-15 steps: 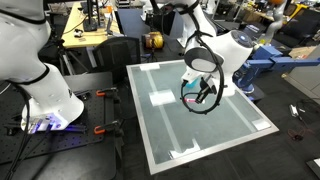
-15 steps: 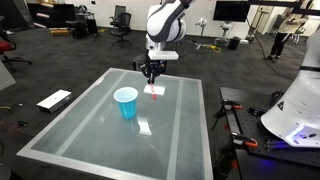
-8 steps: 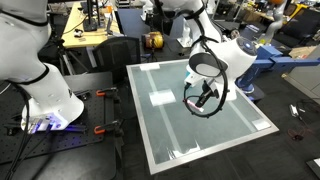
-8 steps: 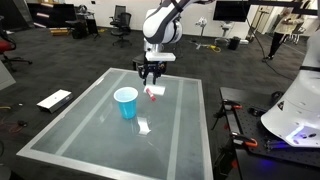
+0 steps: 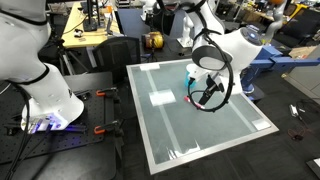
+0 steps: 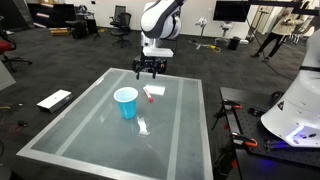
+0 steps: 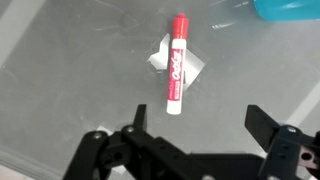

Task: Put the marker on the table

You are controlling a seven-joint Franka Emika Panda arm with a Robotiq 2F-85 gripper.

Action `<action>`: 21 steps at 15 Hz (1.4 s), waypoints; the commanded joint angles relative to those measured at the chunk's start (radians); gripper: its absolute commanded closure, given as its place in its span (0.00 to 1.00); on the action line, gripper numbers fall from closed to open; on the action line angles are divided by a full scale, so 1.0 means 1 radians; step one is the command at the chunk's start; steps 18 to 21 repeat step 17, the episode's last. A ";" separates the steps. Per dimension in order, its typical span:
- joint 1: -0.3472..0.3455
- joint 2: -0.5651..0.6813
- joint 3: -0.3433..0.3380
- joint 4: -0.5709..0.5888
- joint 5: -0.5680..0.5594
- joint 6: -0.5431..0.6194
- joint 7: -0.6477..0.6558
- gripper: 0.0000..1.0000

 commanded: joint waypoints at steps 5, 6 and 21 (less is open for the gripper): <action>0.065 -0.237 -0.017 -0.145 -0.062 0.042 0.031 0.00; 0.074 -0.264 -0.019 -0.163 -0.076 0.049 0.039 0.00; 0.080 -0.314 -0.011 -0.188 -0.127 0.041 0.062 0.00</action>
